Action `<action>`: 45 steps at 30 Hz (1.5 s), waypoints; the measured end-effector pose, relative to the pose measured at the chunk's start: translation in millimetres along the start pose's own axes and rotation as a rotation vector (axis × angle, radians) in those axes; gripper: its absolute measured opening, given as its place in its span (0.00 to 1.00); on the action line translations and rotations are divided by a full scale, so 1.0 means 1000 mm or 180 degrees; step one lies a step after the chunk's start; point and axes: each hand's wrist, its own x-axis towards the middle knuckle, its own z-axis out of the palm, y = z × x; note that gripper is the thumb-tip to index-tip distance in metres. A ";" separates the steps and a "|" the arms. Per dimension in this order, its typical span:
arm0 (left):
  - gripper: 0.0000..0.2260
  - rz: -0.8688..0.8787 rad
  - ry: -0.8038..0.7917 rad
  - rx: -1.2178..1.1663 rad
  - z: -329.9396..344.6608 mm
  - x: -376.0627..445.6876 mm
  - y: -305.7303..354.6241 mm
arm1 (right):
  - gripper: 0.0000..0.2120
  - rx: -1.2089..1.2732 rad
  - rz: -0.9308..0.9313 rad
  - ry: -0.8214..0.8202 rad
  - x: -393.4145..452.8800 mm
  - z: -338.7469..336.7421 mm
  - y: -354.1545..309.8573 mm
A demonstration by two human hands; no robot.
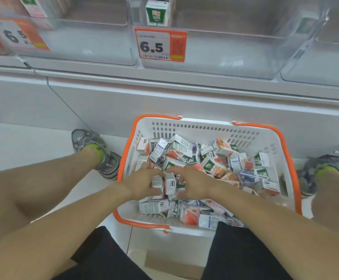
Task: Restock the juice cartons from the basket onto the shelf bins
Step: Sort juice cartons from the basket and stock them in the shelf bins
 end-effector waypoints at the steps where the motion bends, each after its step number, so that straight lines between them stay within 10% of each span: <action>1: 0.26 0.0014 0.0042 -0.0076 -0.001 -0.001 -0.002 | 0.41 -0.0013 0.0020 -0.0104 0.005 0.004 -0.001; 20: 0.25 -0.0611 0.0294 -0.0782 -0.012 -0.001 0.006 | 0.12 0.1261 0.0956 0.0784 0.005 -0.002 -0.016; 31: 0.09 -0.0423 0.0178 -0.4338 -0.079 -0.023 0.028 | 0.08 0.3476 0.0881 0.1160 -0.051 -0.085 -0.009; 45: 0.26 0.0245 0.0034 -0.4428 -0.067 -0.026 0.050 | 0.23 0.2925 0.0289 0.1596 -0.068 -0.074 -0.041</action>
